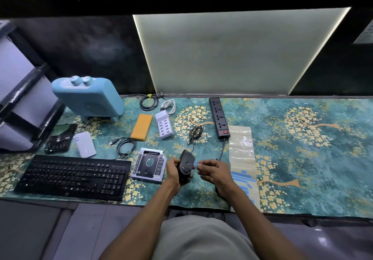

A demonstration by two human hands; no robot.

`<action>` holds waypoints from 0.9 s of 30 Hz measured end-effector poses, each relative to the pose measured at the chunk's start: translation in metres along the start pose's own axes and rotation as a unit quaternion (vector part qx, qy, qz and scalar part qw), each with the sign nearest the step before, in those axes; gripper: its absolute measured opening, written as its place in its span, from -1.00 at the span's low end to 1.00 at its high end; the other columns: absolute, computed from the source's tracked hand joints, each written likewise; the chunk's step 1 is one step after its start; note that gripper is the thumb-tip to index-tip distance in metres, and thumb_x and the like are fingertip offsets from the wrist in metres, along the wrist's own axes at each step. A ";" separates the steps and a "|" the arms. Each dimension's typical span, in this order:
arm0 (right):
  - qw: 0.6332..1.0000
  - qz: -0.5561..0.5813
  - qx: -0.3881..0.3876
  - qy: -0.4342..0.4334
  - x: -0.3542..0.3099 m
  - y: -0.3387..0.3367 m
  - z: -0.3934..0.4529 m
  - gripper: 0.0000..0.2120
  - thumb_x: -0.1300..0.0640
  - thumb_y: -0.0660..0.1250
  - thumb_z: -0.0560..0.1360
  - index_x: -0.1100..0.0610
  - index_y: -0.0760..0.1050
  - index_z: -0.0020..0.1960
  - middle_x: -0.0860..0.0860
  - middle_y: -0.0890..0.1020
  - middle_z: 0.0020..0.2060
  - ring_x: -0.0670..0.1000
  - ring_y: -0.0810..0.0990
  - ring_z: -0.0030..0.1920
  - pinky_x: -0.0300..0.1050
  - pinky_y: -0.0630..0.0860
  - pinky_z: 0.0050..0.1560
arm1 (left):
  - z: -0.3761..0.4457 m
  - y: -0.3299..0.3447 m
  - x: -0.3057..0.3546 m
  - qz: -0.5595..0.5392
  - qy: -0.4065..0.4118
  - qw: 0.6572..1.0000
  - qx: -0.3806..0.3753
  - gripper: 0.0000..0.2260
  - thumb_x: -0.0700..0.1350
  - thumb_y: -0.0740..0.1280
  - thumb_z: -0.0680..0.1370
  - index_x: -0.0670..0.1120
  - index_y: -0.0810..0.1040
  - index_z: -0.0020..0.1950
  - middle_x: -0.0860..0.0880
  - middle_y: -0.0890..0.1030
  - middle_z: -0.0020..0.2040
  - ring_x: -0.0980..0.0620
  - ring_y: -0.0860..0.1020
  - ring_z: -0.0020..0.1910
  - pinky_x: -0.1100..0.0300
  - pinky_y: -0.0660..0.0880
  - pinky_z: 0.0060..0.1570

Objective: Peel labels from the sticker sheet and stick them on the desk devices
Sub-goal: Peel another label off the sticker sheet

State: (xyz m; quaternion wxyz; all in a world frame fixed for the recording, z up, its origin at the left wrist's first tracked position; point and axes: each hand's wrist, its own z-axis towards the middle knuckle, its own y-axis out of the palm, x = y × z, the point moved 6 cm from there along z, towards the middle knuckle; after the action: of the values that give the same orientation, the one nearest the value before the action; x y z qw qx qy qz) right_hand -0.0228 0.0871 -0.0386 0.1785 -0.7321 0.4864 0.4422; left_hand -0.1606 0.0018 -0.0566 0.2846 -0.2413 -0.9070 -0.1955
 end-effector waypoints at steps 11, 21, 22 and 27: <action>0.993 -0.116 0.004 0.008 0.020 0.023 0.010 -0.80 0.20 0.62 0.39 0.28 0.65 -0.26 0.20 0.63 -0.41 0.09 0.57 -0.41 -0.10 0.54 -0.34 | 0.017 -0.007 -0.018 0.026 -0.031 0.999 -0.003 -0.75 -0.01 0.07 0.52 -0.07 0.40 -0.28 -0.11 0.45 -0.30 -0.06 0.36 -0.41 0.22 0.28 -0.39; 0.940 -0.306 0.147 -0.046 0.026 -0.012 -0.002 -0.81 0.05 0.57 0.39 0.09 0.60 -0.24 0.01 0.67 -0.34 -0.03 0.64 -0.28 -0.06 0.59 -0.19 | 0.009 -0.006 0.001 0.595 0.235 0.762 0.098 -0.44 0.21 0.17 0.55 -0.04 0.29 0.47 -0.15 0.44 0.22 -0.20 0.48 0.16 -0.09 0.49 0.12; 0.940 -0.296 0.165 -0.049 0.023 -0.018 -0.005 -0.83 0.06 0.55 0.41 0.09 0.60 -0.22 0.01 0.66 -0.32 -0.02 0.64 -0.25 -0.06 0.58 -0.18 | 0.006 -0.001 -0.003 0.633 0.240 0.729 0.102 -0.34 0.24 0.20 0.54 -0.08 0.20 0.54 -0.19 0.40 0.30 -0.22 0.45 0.24 -0.09 0.48 0.18; 0.919 -0.283 0.271 -0.051 0.019 -0.053 -0.023 -0.90 0.10 0.48 0.44 0.09 0.60 -0.11 0.00 0.61 -0.28 0.07 0.62 -0.18 -0.08 0.50 -0.20 | -0.004 0.025 0.004 0.666 0.317 0.652 0.175 -0.27 0.32 0.23 0.47 -0.13 0.31 0.47 -0.17 0.45 0.20 -0.19 0.44 0.19 -0.09 0.43 0.17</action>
State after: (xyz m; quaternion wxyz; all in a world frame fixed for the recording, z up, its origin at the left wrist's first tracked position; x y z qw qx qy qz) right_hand 0.0364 0.0851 -0.0503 0.5120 -0.7395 0.3504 0.2613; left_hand -0.1477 0.0214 -0.0453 0.6452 -0.6498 -0.3750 0.1444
